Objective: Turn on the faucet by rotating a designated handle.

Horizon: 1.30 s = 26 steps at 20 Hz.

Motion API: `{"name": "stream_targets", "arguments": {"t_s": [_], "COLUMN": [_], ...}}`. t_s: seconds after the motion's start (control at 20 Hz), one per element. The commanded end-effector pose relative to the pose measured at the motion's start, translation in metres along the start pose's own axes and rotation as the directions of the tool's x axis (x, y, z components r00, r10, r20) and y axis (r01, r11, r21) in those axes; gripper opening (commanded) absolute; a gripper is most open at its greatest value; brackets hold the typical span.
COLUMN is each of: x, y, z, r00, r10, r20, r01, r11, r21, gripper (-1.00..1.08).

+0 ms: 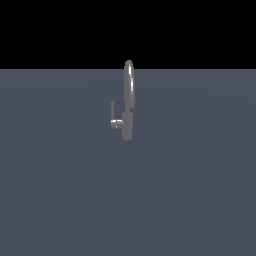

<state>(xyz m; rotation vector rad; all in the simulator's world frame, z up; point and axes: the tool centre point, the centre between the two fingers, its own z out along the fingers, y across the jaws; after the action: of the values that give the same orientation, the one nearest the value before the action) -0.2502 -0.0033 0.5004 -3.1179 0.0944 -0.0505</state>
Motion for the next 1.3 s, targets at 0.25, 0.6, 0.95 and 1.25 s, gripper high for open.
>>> {"name": "stream_targets", "arguments": {"t_s": [0.25,0.6,0.95,1.25], "x": [-0.001,-0.003,-0.002,0.001], "y": [0.008,0.017,0.014,0.007], "z": [0.000,0.004,-0.005,-0.025], "r00": [0.999,0.998,0.995,0.984], "r10": [0.036,0.068,0.094,0.160], "r20": [0.003,0.014,-0.014,-0.079], "r01": [-0.036,-0.069,-0.094,-0.159], "r11": [0.999,0.997,0.995,0.987], "r21": [0.016,0.036,0.027,0.012], "gripper": [-1.00,-1.00,-1.00,-1.00]}}
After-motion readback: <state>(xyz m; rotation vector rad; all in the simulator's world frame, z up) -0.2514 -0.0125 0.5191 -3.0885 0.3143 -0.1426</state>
